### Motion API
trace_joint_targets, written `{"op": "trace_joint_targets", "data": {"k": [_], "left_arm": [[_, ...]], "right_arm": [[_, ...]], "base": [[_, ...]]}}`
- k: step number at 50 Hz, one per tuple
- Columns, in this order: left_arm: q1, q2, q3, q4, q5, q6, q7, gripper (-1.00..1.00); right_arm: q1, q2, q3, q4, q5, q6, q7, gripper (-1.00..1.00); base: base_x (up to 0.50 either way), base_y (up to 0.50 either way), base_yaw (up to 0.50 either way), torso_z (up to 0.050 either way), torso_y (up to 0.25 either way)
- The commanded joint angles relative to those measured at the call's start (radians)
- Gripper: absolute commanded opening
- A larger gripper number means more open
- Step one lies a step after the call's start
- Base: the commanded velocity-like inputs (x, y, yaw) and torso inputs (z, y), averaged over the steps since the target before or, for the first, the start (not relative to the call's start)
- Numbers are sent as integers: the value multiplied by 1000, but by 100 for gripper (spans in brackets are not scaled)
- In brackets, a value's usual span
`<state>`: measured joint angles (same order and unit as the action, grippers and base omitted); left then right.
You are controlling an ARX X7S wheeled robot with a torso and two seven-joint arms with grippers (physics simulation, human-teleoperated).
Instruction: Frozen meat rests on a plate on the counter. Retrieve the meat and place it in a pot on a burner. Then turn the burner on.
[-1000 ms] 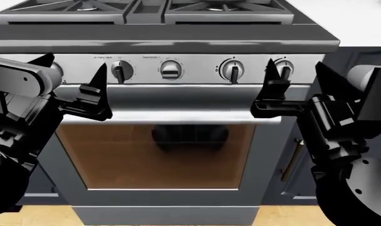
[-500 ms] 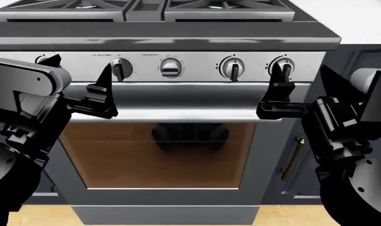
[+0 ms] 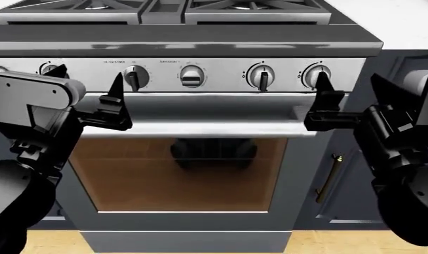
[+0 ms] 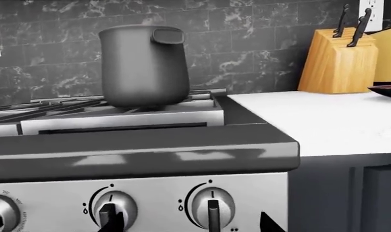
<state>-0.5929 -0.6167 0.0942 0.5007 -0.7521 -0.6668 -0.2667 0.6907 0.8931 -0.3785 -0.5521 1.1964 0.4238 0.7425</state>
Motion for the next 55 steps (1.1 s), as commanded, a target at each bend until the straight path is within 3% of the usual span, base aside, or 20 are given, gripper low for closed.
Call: {"op": "trace_joint_targets", "data": {"k": [1, 21, 55], "left_arm": [[13, -5, -3, 10, 11, 10, -9, 100], [34, -9, -20, 22, 15, 25, -26, 100], [32, -22, -24, 39, -1, 6, -46, 100]], "right_arm": [[41, 25, -3, 25, 22, 34, -41, 100], [97, 14, -34, 121, 73, 98, -109, 100], [140, -69, -105, 233, -58, 91, -174, 100]], "base": [[0, 0, 0, 0, 0], [0, 0, 0, 0, 0], [0, 0, 0, 0, 0]]}}
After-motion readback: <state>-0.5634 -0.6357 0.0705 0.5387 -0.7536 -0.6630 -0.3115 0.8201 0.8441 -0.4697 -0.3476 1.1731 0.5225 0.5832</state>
